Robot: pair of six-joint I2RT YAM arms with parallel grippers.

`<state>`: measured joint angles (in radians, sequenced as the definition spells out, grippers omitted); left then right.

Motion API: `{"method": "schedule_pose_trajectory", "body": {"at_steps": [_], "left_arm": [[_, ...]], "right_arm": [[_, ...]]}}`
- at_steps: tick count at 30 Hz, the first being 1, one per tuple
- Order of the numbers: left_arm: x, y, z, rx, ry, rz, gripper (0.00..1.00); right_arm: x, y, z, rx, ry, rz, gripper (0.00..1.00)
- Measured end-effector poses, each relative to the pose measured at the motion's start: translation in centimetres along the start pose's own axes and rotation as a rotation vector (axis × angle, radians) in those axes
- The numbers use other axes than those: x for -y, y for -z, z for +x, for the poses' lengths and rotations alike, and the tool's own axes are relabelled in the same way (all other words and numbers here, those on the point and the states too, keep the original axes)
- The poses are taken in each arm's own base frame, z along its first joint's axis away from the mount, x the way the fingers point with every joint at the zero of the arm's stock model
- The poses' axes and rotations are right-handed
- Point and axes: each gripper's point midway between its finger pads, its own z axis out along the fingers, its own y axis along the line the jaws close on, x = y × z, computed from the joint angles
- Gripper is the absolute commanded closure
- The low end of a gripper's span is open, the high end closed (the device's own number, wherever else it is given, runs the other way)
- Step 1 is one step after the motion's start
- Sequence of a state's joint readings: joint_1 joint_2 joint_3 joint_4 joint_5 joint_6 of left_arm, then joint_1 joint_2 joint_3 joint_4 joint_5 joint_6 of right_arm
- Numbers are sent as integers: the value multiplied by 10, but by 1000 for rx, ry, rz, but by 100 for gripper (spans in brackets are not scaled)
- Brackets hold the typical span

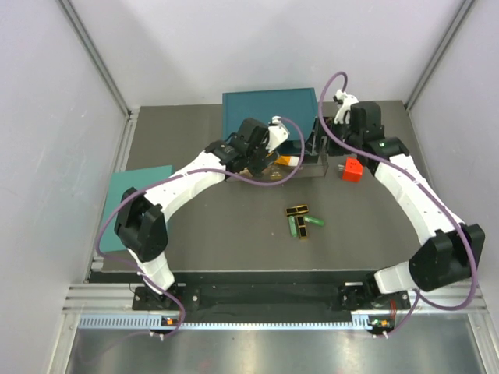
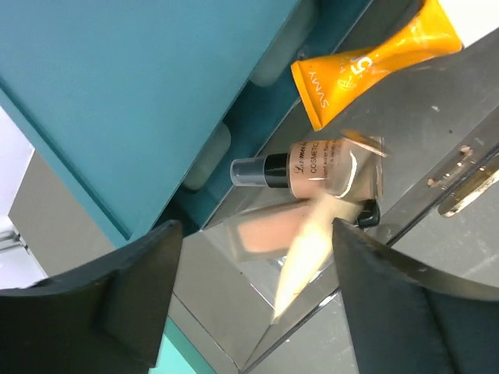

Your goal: Organize the makeup

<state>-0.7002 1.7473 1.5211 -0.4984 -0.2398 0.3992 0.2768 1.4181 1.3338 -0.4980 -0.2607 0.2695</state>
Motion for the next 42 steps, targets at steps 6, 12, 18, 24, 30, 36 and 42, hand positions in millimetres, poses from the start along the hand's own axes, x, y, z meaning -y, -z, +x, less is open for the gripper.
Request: {"method": "schedule_pose_trajectory", "body": {"at_steps": [6, 12, 18, 24, 30, 36, 42], "left_arm": [[-18, 8, -15, 52, 70, -91, 1], [-63, 26, -38, 108, 284, -196, 1], [-145, 33, -45, 183, 632, -245, 1], [-172, -4, 9, 56, 861, -191, 1], [-139, -44, 37, -84, 947, -39, 1], [-119, -51, 40, -122, 983, 54, 1], [-114, -54, 40, -125, 989, 83, 1]], "right_arm": [[-49, 10, 23, -5, 104, -40, 18], [-101, 10, 66, -60, 208, -106, 18], [-98, -1, 109, -128, 219, -76, 18], [-93, -25, 121, -156, 211, -49, 17], [-89, -52, 135, -190, 210, -32, 17], [-87, -72, 137, -197, 218, -6, 16], [-91, -91, 118, -163, 242, 16, 16]]}}
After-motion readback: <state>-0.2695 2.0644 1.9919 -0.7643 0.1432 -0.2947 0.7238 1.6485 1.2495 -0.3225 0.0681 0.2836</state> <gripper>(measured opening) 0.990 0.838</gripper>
